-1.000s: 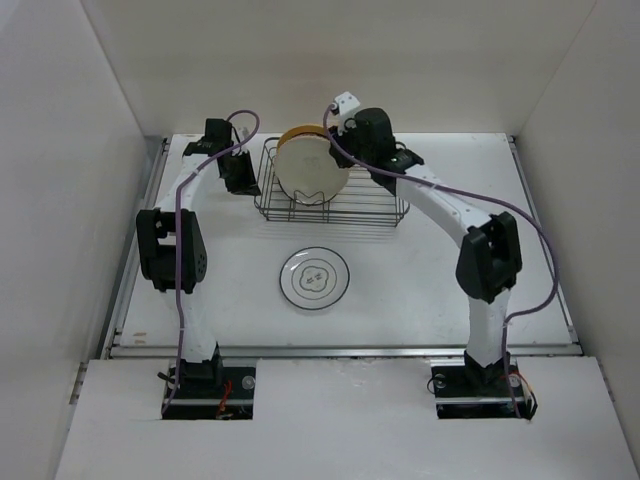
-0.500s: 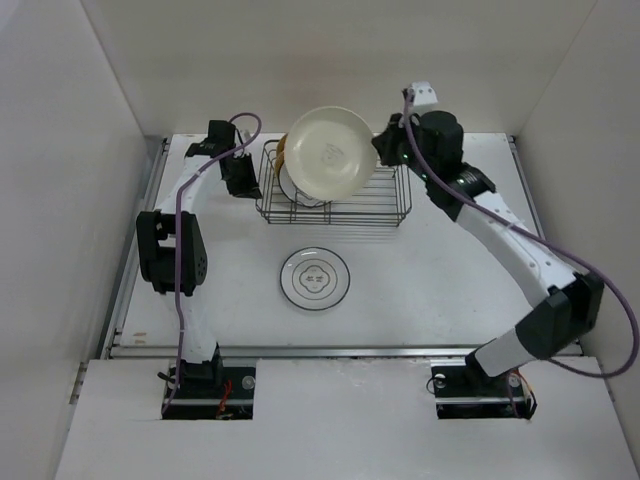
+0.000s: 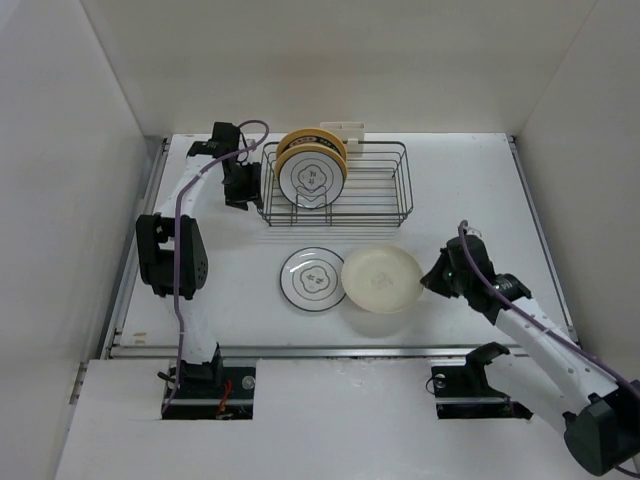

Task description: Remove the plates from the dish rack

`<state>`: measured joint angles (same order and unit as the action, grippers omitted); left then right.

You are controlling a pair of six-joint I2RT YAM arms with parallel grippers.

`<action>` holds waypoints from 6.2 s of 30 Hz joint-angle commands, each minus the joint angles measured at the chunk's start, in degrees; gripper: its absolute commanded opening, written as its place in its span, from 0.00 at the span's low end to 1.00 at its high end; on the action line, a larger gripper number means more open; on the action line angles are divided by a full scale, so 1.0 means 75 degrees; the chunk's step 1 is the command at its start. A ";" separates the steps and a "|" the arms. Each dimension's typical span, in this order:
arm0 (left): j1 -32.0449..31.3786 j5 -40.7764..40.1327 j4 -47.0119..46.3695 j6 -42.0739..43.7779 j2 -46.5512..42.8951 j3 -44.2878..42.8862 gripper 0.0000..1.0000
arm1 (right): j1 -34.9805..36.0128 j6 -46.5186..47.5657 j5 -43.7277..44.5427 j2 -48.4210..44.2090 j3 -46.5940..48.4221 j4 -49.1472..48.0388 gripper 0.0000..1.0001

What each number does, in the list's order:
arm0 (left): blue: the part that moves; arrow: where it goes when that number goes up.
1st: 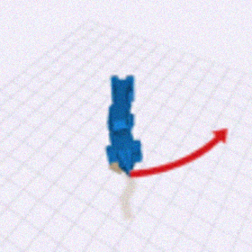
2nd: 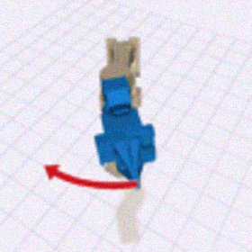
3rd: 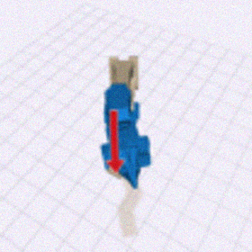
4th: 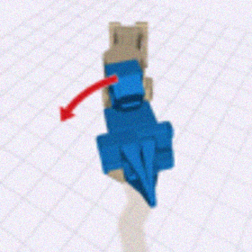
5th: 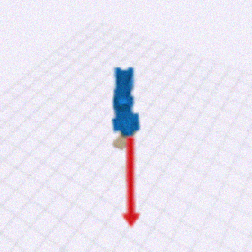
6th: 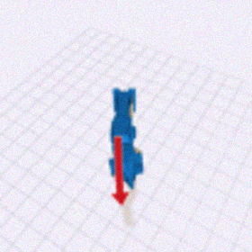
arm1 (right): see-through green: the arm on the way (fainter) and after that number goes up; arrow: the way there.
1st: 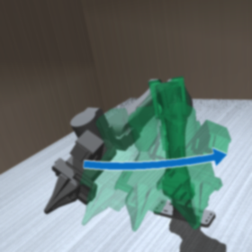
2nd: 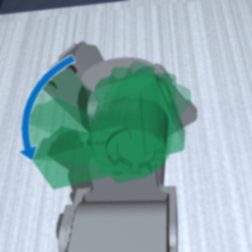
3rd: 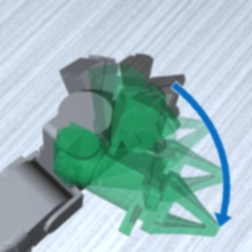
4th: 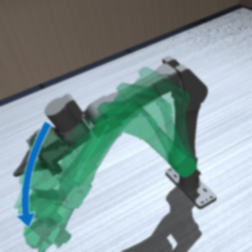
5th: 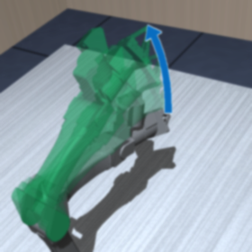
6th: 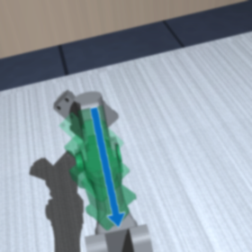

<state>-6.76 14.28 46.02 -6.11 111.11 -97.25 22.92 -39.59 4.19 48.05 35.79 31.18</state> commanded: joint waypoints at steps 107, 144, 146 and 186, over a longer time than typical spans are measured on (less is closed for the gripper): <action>-0.1618 -0.0381 -0.1003 0.5045 0.0678 -0.3029 0.35 | -0.0525 0.3731 0.0778 0.6731 0.6126 -0.3335 0.90; -0.0633 -0.1308 0.1000 0.0791 -0.0214 -0.1376 0.70 | 0.0167 0.3546 -0.3136 0.9378 0.7064 -0.4414 0.50; -0.0563 -0.0758 0.1140 0.0791 0.0231 -0.1493 0.70 | 0.0167 0.3545 -0.3206 0.9378 0.7064 -0.4508 0.41; -0.0176 0.0638 0.1587 0.0287 0.2318 -0.3498 0.00 | 0.1010 0.4413 0.0378 0.6614 0.6127 -0.3559 0.00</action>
<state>-8.23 16.23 57.52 -4.34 131.41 -123.42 29.76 -5.19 1.43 104.25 82.37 8.34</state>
